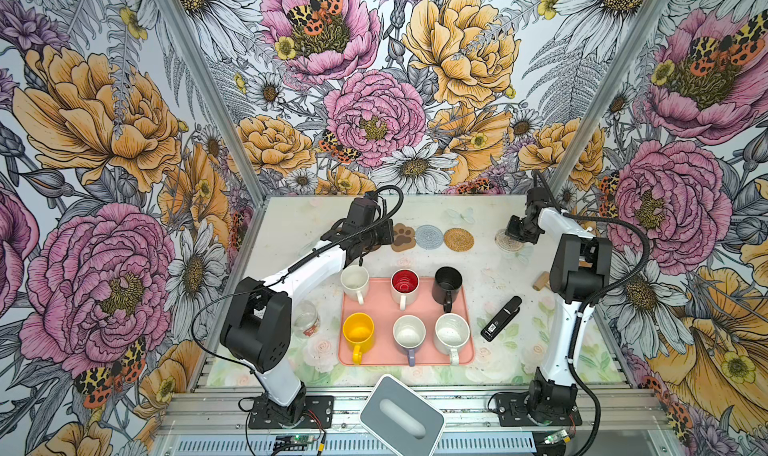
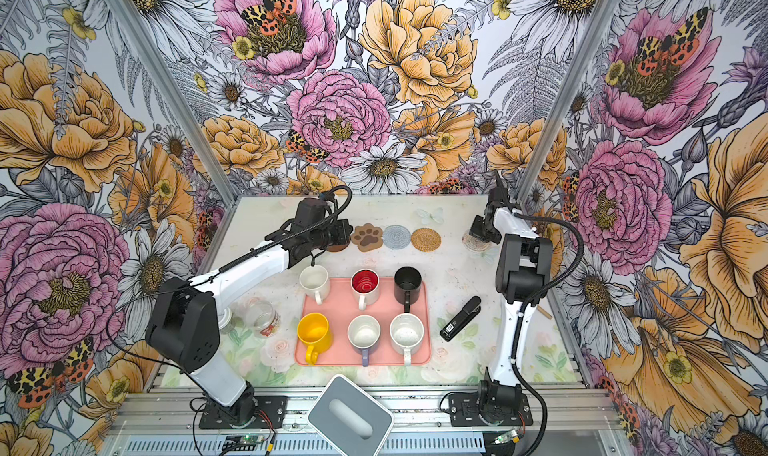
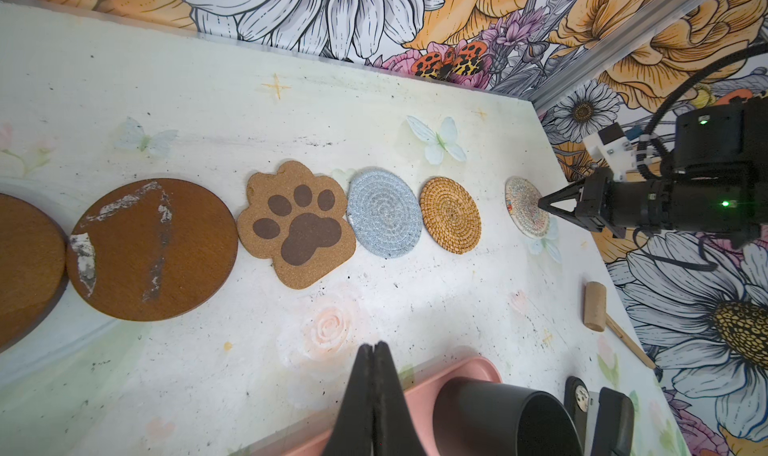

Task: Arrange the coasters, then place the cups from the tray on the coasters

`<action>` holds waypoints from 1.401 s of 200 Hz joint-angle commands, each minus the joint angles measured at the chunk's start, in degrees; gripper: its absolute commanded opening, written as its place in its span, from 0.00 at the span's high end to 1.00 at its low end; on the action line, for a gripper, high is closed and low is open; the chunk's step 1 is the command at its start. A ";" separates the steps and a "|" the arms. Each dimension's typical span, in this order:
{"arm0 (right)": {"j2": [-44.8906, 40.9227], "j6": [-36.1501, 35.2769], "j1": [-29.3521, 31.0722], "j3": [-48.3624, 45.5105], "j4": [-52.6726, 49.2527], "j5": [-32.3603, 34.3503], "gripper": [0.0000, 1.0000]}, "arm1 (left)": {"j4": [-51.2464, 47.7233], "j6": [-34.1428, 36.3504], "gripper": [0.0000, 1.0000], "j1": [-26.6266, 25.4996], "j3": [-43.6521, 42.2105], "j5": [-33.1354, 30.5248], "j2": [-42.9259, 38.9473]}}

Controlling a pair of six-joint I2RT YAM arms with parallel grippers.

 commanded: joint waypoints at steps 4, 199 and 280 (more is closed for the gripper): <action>1.58 -0.12 -0.10 1.90 0.35 -2.32 1.00 | -0.28 -0.95 1.00 -0.66 0.65 -1.70 -0.60; 5.07 0.87 7.96 -0.27 0.27 -6.15 1.00 | -0.17 -0.24 1.00 -0.19 0.29 -1.23 -1.29; 5.21 1.31 9.40 0.62 0.21 -8.16 1.00 | 0.16 -0.35 1.00 0.26 -0.27 -1.05 -1.58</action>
